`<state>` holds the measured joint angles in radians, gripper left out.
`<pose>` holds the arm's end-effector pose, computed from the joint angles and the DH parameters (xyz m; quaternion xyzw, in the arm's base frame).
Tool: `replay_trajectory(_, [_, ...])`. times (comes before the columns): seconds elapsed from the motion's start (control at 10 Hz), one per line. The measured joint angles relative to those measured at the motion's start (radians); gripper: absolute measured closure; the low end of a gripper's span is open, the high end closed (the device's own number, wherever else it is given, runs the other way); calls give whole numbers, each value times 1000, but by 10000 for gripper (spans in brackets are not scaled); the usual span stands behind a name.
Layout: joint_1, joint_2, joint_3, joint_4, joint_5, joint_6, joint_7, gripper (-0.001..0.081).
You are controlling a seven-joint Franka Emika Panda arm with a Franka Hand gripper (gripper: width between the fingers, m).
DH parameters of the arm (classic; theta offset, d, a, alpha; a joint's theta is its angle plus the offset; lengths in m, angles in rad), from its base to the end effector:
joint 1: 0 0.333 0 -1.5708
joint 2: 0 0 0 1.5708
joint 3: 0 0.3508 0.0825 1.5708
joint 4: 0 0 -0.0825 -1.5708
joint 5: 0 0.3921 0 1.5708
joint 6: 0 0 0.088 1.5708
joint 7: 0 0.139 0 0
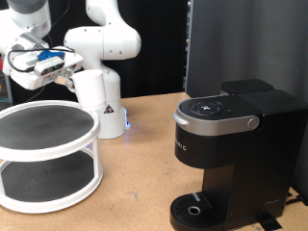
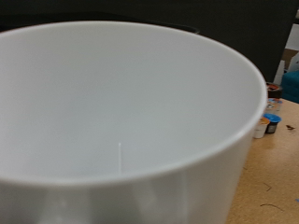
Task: Make a cup of coffee with the keurig machine
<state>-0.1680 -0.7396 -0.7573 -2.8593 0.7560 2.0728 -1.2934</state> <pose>0.2443 -0.1793 0.3672 -0.8444 -0.0356 -0.3720 0.3839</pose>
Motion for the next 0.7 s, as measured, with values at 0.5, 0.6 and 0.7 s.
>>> replay_trajectory(0.5, [201, 84, 79, 0, 203, 199, -35, 738])
replay_trajectory(0.6, [244, 108, 89, 2, 254, 239, -55, 738])
replay_trajectory(0.7, [291, 136, 93, 7, 311, 270, -80, 738])
